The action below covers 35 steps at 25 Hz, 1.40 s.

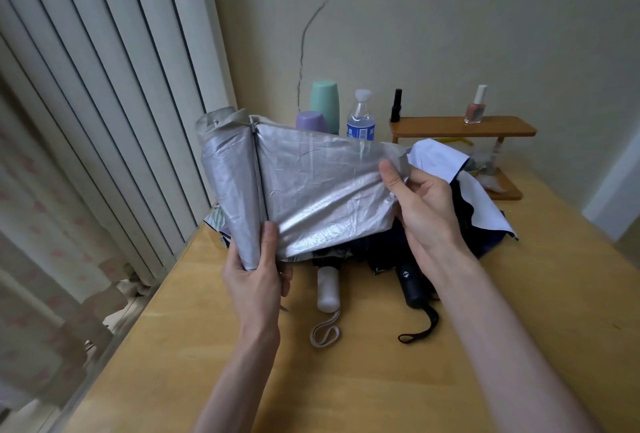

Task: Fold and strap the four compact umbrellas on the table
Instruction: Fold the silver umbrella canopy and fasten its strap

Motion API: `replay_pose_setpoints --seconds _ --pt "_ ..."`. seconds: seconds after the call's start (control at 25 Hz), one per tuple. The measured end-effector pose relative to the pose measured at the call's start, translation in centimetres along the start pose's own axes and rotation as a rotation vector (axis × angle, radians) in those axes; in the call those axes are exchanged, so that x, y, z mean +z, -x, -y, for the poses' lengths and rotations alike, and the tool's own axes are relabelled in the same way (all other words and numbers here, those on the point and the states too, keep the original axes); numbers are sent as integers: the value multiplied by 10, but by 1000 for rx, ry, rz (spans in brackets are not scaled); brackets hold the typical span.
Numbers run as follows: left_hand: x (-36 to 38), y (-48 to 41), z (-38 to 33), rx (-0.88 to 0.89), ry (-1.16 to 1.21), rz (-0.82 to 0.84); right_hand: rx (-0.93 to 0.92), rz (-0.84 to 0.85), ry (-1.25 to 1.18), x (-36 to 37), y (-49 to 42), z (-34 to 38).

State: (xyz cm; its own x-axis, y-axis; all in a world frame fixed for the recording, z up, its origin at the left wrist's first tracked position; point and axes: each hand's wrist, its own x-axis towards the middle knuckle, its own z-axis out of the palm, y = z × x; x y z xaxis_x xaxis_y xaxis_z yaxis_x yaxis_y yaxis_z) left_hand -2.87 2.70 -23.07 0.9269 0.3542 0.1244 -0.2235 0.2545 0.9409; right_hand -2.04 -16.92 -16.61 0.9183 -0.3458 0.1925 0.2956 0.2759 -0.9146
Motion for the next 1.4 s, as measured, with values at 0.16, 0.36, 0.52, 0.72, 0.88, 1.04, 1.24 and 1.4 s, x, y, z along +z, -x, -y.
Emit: replay_pose_setpoints --seconds 0.16,0.36,0.52,0.72,0.88,1.04,1.24,1.4 --pt "0 1 1 5 8 28 21 51 -3 5 3 4" --pt "-1 0 1 7 -2 -8 -71 -80 84 2 3 4" --pt "-1 0 1 19 12 13 -23 -67 -15 7 4 5" --pt "-2 0 4 22 9 59 152 52 -16 7 6 8" --pt "-2 0 3 26 14 56 100 12 -91 3 2 7" --pt "-1 -1 5 31 -1 5 105 97 -89 -2 1 8" --pt "-7 -5 3 20 -66 87 4 23 338 -5 8 33" --pt "-12 -16 9 76 -202 286 -21 103 320 25 27 65"
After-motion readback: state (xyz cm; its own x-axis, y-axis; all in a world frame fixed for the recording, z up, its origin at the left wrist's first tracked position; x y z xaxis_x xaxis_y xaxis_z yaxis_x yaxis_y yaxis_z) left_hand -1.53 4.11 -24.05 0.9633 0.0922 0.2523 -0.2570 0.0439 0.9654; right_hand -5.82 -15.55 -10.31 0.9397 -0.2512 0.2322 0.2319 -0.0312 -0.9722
